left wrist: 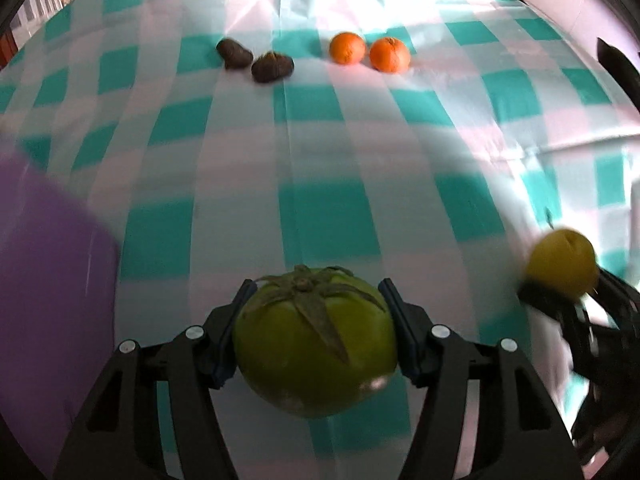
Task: Organize fruits
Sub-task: 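Carry the green tomato and yellow pear over the white box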
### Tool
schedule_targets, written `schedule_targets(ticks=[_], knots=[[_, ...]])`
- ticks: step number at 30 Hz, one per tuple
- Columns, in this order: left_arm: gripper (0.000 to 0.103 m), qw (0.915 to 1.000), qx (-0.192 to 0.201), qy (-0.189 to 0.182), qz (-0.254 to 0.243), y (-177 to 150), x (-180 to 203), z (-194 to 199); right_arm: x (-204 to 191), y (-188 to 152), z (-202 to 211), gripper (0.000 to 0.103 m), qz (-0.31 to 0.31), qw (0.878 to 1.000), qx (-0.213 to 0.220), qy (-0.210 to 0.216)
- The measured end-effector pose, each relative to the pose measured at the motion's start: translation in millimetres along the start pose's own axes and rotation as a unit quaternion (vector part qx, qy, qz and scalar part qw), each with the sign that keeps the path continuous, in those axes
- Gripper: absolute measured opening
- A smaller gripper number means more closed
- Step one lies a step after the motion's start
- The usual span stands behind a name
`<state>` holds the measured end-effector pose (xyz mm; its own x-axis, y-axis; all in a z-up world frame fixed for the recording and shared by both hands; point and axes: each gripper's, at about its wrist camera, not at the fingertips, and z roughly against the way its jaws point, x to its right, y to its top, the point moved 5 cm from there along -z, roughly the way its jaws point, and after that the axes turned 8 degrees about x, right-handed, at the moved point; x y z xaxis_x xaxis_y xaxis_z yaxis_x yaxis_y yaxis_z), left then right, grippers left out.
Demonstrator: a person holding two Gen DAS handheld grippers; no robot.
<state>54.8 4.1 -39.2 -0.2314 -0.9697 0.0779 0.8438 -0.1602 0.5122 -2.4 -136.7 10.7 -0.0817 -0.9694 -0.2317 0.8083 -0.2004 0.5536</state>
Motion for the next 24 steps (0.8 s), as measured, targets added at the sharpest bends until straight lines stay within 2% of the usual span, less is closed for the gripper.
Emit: schedule_targets(ticks=[6, 9, 12, 18, 24], knots=[[0.062, 0.9985, -0.003, -0.044, -0.031, -29, 21, 43, -11, -11, 15, 0.058, -0.044, 0.999, -0.015, 0.013], [0.062, 0.9970, 0.014, -0.060, -0.047, -32, 23, 72, -27, -12, 28, 0.058, -0.043, 0.999, -0.011, 0.021], [0.062, 0.9957, 0.049, -0.064, -0.046, -25, 16, 105, -48, -8, 41, 0.058, -0.030, 0.999, 0.001, 0.030], [0.062, 0.9914, 0.120, -0.051, -0.002, -7, -36, 168, -116, 13, 61, 0.058, 0.017, 0.997, 0.034, 0.064], [0.062, 0.9842, 0.164, -0.019, 0.063, -19, -111, 222, -214, 31, 76, 0.058, 0.087, 0.986, 0.057, 0.128]])
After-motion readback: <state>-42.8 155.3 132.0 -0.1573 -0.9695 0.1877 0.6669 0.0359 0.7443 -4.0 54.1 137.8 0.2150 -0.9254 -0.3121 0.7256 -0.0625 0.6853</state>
